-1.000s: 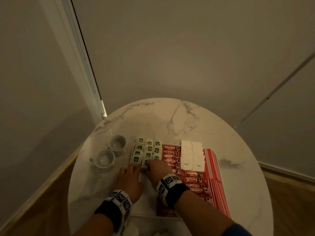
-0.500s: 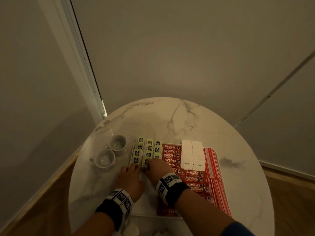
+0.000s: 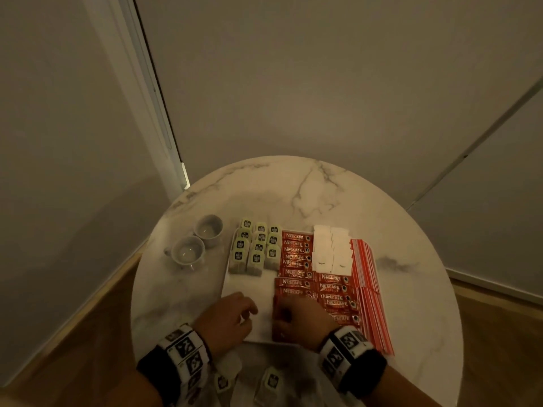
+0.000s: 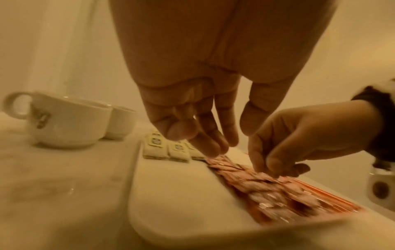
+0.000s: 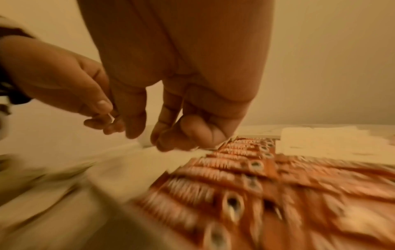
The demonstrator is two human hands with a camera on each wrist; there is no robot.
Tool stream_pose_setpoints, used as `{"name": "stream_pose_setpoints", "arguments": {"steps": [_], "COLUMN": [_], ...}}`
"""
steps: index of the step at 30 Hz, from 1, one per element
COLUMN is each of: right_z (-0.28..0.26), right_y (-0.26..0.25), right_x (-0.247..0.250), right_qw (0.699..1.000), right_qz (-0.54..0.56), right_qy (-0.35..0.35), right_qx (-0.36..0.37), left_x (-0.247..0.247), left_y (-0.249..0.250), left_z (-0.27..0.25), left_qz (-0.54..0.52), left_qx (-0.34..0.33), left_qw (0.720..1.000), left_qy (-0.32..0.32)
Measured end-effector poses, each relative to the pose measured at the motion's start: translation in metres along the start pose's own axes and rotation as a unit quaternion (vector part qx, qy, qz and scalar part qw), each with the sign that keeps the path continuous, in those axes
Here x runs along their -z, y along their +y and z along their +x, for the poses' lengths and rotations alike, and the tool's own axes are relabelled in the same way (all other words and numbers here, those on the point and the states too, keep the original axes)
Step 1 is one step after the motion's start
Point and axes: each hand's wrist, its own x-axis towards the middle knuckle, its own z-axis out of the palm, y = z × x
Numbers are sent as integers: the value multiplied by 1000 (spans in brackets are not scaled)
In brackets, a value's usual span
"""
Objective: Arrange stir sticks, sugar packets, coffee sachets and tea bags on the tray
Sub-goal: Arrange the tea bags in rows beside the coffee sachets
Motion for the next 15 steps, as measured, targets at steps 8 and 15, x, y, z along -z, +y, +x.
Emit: {"name": "stream_pose_setpoints", "arguments": {"steps": [8, 15], "right_z": [-86, -119], "right_y": [31, 54], "right_x": [-54, -76], "right_qw": [995, 989], "right_qz": [-97, -119], "right_qy": [-22, -29], "right_qx": [-26, -82], "left_x": [-55, -92], "left_y": [29, 40], "left_z": [-45, -39], "left_qz": [200, 309], "left_qx": [-41, -68], "left_qw": [969, 933], "left_qy": [-142, -171]}}
